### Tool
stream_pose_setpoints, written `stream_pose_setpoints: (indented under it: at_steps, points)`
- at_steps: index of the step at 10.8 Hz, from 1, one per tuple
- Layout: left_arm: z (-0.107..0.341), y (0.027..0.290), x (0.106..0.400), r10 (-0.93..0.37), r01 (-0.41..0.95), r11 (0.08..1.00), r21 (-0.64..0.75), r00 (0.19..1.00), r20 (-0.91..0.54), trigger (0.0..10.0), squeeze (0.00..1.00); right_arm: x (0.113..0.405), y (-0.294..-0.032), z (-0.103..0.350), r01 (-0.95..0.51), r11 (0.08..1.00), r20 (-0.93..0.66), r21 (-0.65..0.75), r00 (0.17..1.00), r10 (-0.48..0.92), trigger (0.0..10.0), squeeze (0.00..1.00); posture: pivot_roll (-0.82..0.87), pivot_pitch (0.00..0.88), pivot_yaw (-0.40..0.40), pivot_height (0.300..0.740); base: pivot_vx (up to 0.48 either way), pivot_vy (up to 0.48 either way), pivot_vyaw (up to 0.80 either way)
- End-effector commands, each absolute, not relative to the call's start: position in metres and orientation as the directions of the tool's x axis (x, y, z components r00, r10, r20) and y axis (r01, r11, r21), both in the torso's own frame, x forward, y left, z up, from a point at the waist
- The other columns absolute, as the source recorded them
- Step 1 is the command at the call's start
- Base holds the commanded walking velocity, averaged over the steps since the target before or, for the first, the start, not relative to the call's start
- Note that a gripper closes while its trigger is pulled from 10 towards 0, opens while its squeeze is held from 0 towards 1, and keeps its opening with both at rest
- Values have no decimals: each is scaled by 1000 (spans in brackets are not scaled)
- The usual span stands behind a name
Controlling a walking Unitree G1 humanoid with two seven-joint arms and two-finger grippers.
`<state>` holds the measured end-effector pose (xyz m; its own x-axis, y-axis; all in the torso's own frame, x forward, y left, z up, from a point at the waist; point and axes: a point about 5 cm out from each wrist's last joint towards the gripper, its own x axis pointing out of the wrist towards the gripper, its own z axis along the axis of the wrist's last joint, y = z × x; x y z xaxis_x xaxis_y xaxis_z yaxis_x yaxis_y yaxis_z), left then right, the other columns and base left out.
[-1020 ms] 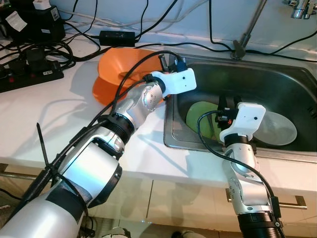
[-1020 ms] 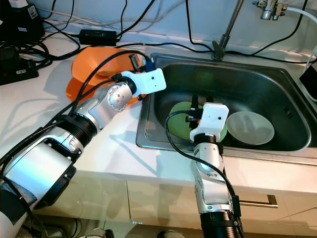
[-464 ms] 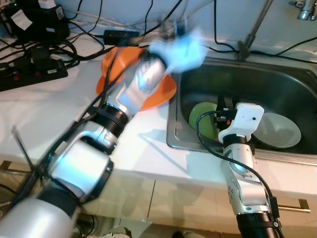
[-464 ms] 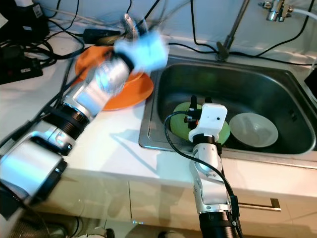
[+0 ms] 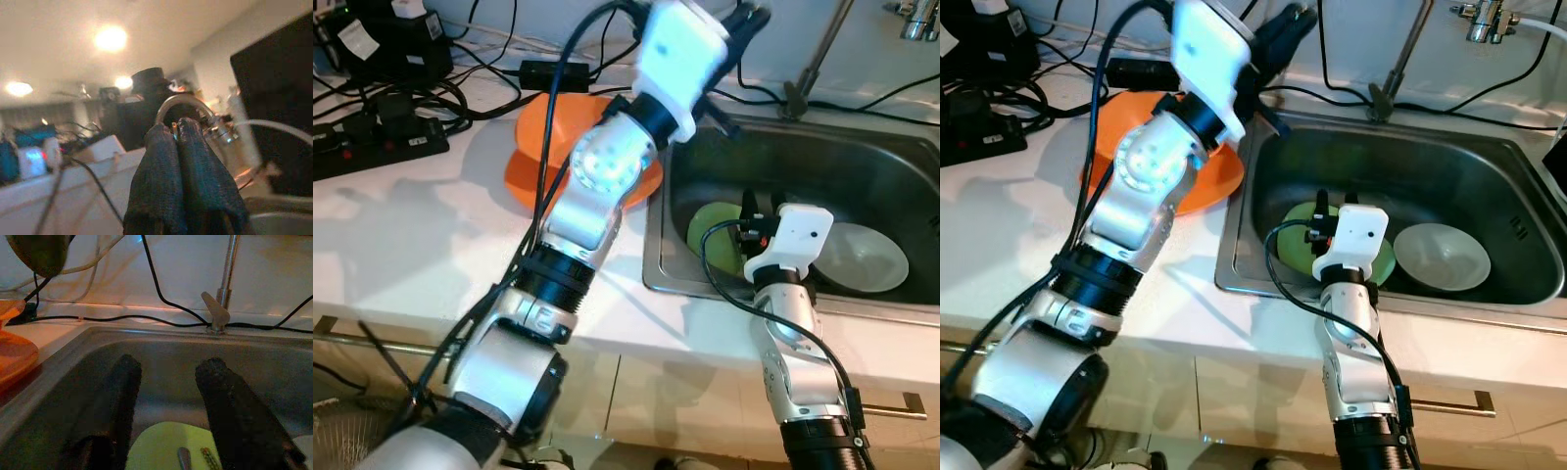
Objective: Kitchen organization
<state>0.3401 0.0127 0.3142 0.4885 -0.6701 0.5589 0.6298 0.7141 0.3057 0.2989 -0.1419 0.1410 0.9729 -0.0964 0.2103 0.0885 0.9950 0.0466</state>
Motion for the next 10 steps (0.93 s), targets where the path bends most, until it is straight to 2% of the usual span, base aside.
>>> stream_pose_setpoints:
  at_steps: [1,3,4,7,10]
  points:
    - [317,13,339,-671,667,697,262,479,566,10000,0,300,-147,145,103,994,219,43,969,-110,10000,1000,-37,52,-61,740,0,0,0]
    - [307,17,340,-672,748,654,116,504,542,10000,0,303,-146,157,63,996,259,65,963,-78,10000,1000,-37,53,-62,740,0,0,0]
    - [304,18,339,-688,767,635,93,506,521,10000,0,306,-146,167,16,997,288,74,957,-36,10000,1000,-39,55,-63,740,0,0,0]
    - [300,14,337,-710,776,623,102,505,491,10000,0,306,-140,190,-116,991,361,63,929,86,10000,1000,-39,55,-63,740,0,0,0]
    - [296,13,334,-726,787,608,99,502,469,10000,0,306,-137,196,-161,984,372,75,920,122,10000,1000,-42,55,-66,740,0,0,0]
